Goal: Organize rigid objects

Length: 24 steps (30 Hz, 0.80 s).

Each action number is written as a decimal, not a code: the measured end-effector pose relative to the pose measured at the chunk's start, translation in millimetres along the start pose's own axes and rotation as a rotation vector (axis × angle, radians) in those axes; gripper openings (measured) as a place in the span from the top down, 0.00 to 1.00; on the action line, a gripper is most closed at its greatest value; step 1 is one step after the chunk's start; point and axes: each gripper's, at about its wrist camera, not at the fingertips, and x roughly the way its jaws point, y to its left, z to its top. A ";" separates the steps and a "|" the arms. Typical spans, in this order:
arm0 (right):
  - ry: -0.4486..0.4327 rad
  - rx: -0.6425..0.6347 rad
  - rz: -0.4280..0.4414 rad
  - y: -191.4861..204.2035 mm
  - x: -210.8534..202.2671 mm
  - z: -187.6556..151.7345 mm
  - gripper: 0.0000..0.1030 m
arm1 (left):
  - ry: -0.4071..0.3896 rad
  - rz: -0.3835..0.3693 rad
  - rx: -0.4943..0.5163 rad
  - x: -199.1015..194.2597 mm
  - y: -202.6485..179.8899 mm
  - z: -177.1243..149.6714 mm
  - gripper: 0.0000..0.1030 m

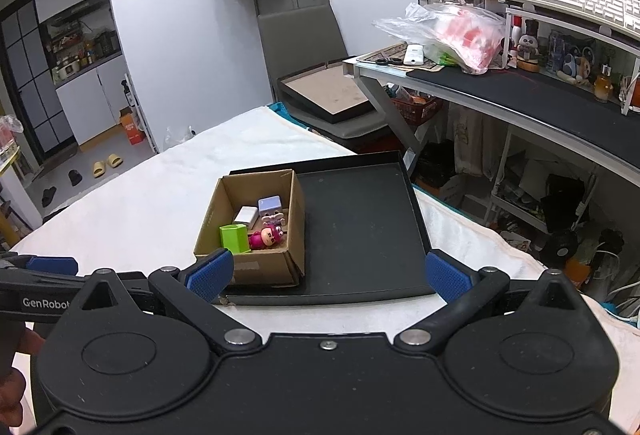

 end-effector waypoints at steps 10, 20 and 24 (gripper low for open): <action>-0.002 -0.004 -0.002 -0.7 0.5 1.3 0.00 | -0.001 0.000 -0.004 -1.0 -0.4 -1.3 0.04; 0.006 -0.020 0.001 4.7 3.2 -0.9 0.00 | 0.006 0.004 0.004 3.5 -1.5 -1.2 0.04; 0.006 -0.024 0.006 6.2 3.8 -0.1 0.00 | 0.008 0.004 0.000 5.0 -1.4 -0.9 0.04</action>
